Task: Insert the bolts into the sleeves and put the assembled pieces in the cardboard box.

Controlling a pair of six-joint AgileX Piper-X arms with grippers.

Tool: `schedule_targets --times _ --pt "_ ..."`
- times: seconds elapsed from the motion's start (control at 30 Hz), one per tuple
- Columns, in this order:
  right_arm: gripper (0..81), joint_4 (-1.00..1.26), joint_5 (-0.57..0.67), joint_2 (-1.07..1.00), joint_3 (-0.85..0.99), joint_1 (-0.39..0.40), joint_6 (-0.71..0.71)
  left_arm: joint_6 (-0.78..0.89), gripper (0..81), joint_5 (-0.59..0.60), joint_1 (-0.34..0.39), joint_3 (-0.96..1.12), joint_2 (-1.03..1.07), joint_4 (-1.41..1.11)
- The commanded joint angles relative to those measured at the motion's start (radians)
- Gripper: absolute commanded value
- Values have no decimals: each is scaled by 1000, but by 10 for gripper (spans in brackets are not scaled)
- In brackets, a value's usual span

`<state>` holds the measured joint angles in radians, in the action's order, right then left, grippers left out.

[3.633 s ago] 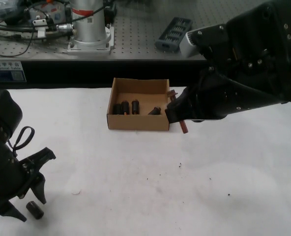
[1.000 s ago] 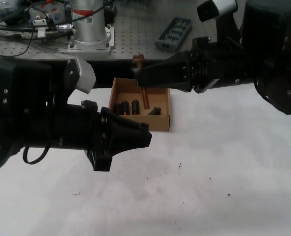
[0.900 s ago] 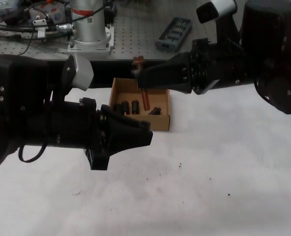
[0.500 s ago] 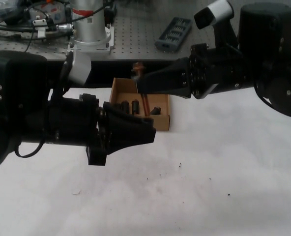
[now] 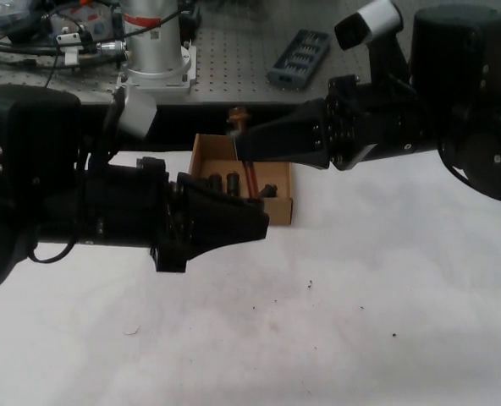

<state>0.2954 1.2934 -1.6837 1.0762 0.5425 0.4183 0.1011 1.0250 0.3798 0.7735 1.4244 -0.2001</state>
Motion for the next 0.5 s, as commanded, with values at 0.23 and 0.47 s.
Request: schedule_targets --times 0.23,0.47 --pt "44 -55 17 4 8 -7 -11 61 6 -34 4 9 -13 -65" --pt "44 -227 41 4 8 -7 -143 339 6 -158 4 9 -13 -157"
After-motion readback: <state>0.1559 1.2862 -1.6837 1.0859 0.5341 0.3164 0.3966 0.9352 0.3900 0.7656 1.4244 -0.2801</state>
